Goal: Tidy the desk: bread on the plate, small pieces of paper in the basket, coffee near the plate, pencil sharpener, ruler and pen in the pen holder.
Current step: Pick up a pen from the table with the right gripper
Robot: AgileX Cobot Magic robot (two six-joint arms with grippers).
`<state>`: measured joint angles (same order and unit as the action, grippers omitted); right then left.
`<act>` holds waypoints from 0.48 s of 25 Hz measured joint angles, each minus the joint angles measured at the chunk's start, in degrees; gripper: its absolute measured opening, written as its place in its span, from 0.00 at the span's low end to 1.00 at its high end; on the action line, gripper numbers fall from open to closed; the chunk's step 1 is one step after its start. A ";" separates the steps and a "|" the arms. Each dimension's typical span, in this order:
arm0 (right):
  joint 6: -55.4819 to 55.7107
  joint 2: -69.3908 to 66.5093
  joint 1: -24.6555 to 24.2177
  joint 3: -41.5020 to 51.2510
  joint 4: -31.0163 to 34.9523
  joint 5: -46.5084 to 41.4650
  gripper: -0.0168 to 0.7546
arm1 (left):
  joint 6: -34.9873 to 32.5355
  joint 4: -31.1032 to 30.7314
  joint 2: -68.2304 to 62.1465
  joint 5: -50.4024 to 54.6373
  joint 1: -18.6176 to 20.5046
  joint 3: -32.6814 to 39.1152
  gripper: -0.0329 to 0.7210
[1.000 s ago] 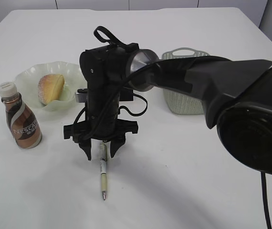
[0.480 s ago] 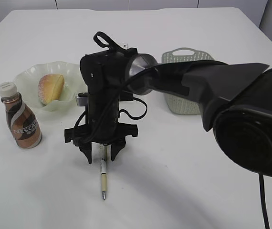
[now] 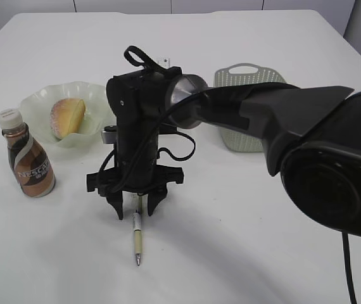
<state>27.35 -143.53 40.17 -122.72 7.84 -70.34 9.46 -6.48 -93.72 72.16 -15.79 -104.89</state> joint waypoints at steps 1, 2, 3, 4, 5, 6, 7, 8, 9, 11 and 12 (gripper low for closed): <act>0.00 0.00 0.00 0.00 -0.13 0.00 0.54 | 0.00 -0.11 0.00 0.00 0.00 0.00 0.53; 0.00 0.00 0.00 0.00 -0.27 0.00 0.51 | 0.00 -0.11 0.00 0.00 0.00 0.00 0.53; 0.00 -0.08 0.00 0.00 -0.49 0.00 0.48 | 0.00 -0.11 0.00 0.00 0.00 0.00 0.53; 0.00 -0.08 0.00 0.00 -0.51 0.00 0.46 | 0.00 -0.11 0.00 0.00 0.00 0.00 0.53; 0.00 -0.08 0.00 0.00 -0.64 0.00 0.43 | 0.00 -0.11 0.00 0.00 0.00 0.00 0.53; 0.00 -0.08 0.00 0.00 -0.79 0.00 0.41 | 0.00 -0.11 0.00 0.00 0.00 0.00 0.53; 0.00 -0.08 0.00 0.00 -0.89 0.00 0.40 | 0.00 -0.11 0.00 0.00 0.00 0.00 0.53; 0.00 -0.08 0.00 0.00 -1.13 0.00 0.39 | 0.00 -0.11 0.00 0.00 0.00 0.00 0.53; 0.00 -0.08 0.00 0.00 -1.23 0.00 0.38 | 0.00 -0.11 0.00 0.00 0.00 0.00 0.53; 0.00 -0.12 0.00 0.00 -1.58 0.00 0.34 | 0.00 -0.11 0.00 0.00 0.00 0.00 0.53; 0.00 -0.12 0.00 0.00 -1.72 0.00 0.31 | 0.00 -0.11 0.00 0.00 0.00 0.00 0.53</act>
<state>27.35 -143.65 40.17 -122.72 6.12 -70.34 9.46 -6.59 -93.72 72.16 -15.79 -104.89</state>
